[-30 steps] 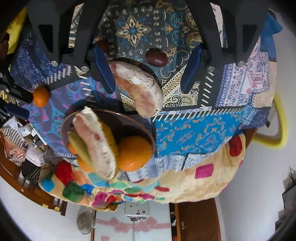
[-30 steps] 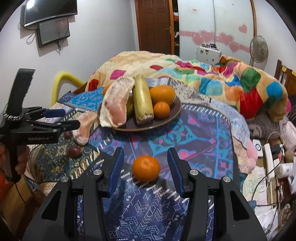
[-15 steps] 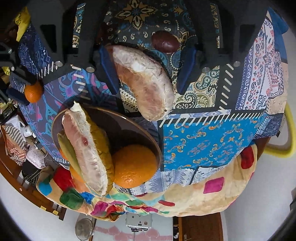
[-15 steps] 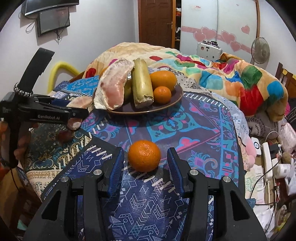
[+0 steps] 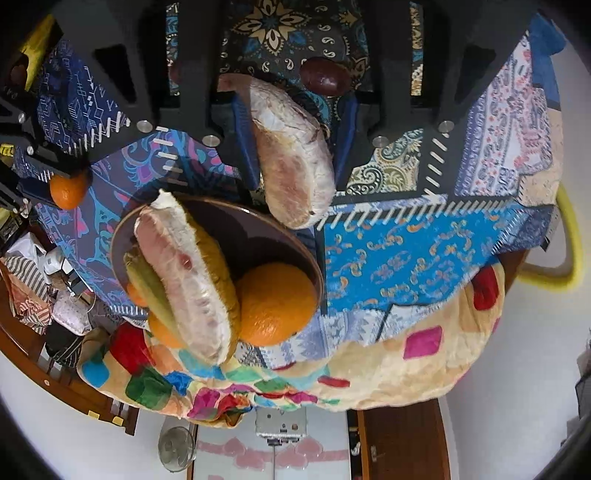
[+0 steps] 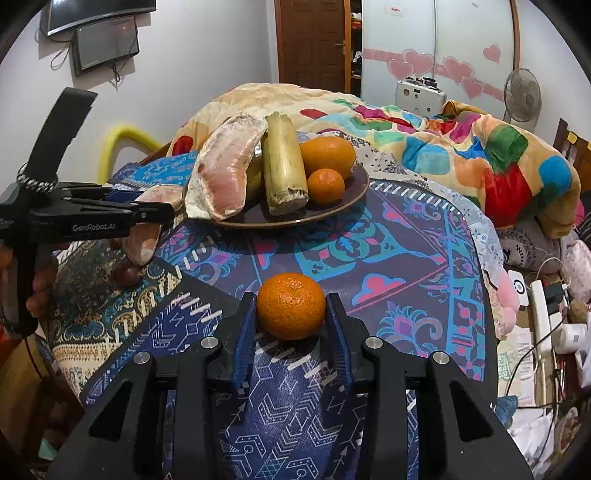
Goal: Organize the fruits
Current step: 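Grasp the second pomelo segment with the left tool while the right tool grasps another mandarin, then carry the pomelo segment in the left tool to the plate while the right tool carries the mandarin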
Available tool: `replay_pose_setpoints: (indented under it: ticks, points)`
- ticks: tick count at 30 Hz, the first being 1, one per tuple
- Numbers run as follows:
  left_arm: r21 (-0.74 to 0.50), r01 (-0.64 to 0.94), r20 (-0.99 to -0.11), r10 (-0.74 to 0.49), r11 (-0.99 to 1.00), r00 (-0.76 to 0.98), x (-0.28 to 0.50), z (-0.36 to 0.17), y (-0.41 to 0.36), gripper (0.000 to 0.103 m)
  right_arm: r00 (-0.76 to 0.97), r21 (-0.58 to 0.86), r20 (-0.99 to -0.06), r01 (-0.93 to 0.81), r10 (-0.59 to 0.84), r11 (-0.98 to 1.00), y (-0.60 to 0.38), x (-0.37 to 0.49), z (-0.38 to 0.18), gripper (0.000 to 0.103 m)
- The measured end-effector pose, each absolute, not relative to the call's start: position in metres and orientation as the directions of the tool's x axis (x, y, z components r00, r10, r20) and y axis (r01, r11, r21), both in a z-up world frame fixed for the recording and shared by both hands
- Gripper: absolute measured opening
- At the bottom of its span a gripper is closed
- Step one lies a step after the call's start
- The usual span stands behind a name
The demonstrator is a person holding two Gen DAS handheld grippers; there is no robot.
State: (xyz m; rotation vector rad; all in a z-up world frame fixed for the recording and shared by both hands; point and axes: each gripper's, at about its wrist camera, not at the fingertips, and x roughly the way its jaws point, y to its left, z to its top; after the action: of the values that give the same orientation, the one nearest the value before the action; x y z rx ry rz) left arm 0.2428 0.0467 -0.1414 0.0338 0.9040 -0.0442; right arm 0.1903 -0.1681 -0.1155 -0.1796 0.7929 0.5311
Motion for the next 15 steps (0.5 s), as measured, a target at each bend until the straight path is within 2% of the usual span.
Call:
replay_pose_setpoints:
  ticks: [4,15]
  points:
    - [-0.001,0.054,-0.762,-0.035,0.999,0.646,0.236,-0.126,0.051,0.023,0.591,0.049,-0.704,-0.512,0.394,0.857,-0.168,0.194,-0.108,0.034]
    - [0.011,0.071,-0.700,-0.043,0.997,0.713,0.224,-0.097,0.050,0.020,0.617,0.051,-0.676,-0.506,0.403,0.861,-0.169,0.204,-0.095,0.034]
